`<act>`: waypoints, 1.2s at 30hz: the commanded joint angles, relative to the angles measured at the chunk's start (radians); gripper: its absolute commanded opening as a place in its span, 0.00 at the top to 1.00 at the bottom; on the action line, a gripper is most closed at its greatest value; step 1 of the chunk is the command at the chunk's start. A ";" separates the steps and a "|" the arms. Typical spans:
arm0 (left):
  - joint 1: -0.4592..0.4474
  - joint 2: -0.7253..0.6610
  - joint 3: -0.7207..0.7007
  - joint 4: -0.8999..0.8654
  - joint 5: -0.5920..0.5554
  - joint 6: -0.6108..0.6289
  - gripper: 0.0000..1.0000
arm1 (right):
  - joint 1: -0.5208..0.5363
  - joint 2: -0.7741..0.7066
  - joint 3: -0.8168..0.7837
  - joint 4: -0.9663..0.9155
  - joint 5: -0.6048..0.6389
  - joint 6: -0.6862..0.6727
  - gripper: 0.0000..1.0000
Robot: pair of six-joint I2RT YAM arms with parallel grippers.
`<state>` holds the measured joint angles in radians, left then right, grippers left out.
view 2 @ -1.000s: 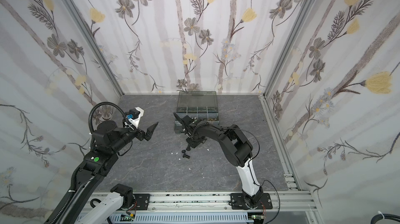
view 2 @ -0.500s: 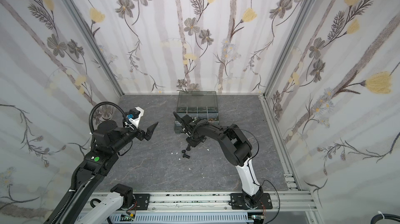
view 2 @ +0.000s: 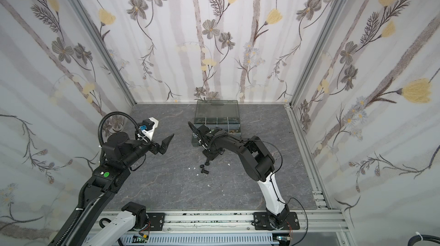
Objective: Sort the screws and nuts into containers
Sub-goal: Pick up the nut from the center of the table.
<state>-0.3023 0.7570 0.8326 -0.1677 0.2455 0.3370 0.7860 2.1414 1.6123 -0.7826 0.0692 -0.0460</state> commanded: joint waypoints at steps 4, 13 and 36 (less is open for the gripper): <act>0.001 -0.003 -0.003 0.032 -0.002 0.007 0.00 | 0.004 0.014 0.012 -0.017 -0.003 -0.023 0.59; 0.002 -0.003 -0.006 0.033 -0.003 0.007 0.00 | 0.006 -0.008 -0.027 -0.025 0.001 -0.030 0.74; 0.002 -0.001 -0.006 0.033 -0.001 0.005 0.00 | -0.018 -0.173 -0.091 -0.069 -0.029 0.001 0.86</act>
<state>-0.3023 0.7574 0.8295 -0.1669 0.2394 0.3370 0.7826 1.9995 1.5257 -0.8288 0.0528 -0.0601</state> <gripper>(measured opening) 0.998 0.181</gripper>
